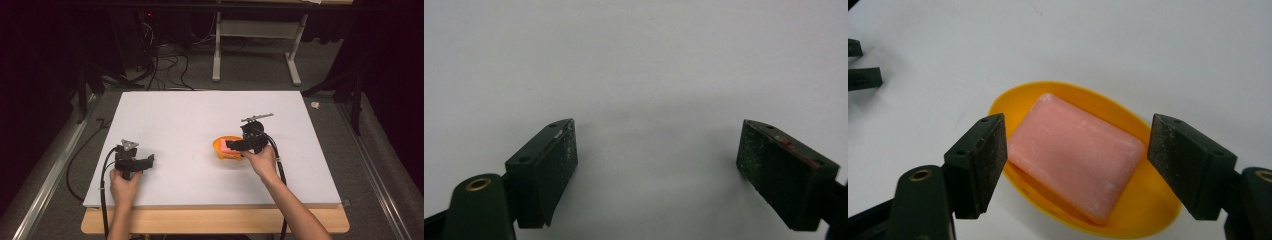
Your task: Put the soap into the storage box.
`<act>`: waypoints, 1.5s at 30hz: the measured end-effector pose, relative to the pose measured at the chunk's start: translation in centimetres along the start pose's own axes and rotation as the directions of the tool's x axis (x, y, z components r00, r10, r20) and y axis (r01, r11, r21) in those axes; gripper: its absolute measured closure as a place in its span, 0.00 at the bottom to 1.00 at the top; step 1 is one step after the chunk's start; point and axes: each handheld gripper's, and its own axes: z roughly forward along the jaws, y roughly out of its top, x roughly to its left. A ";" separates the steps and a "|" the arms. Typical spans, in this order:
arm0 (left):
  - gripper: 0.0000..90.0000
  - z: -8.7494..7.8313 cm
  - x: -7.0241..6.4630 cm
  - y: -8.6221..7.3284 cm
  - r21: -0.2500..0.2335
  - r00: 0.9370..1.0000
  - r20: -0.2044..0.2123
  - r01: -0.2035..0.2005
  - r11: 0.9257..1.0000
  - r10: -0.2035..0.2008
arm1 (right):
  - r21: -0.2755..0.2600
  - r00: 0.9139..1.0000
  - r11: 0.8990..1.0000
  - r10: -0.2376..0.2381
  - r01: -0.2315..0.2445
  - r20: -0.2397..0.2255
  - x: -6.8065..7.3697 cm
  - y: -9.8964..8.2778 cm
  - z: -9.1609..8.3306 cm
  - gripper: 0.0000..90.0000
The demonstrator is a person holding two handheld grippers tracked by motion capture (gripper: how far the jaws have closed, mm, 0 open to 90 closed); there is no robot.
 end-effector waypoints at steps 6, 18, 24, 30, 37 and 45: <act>0.19 0.0 0.0 0.0 0.000 1.000 0.001 0.001 1.000 -0.001 | -0.064 0.999 0.997 -0.030 0.031 0.020 -1.0 -0.3 -1.7 0.28; 0.19 0.0 0.0 0.0 0.000 1.000 0.000 0.000 1.000 0.000 | -0.123 0.997 0.991 -0.042 0.050 0.063 -2.5 -0.7 -4.1 0.29; 0.19 0.0 0.0 0.0 0.000 1.000 0.000 0.001 1.000 -0.001 | -0.143 0.996 0.988 -0.048 0.059 0.080 -2.9 -1.1 -4.9 0.29; 0.19 0.0 0.0 0.0 0.000 1.000 0.001 0.001 1.000 -0.001 | -0.162 0.995 0.985 -0.046 0.061 0.094 -3.6 -1.5 -5.8 0.29; 0.19 0.0 0.0 0.0 0.000 1.000 0.000 0.001 1.000 -0.001 | -0.177 0.993 0.982 -0.048 0.066 0.107 -4.1 -1.9 -6.6 0.29; 0.19 0.0 0.0 0.0 0.000 1.000 0.000 0.001 1.000 -0.001 | -0.187 0.992 0.980 -0.048 0.069 0.115 -4.4 -2.3 -7.1 0.30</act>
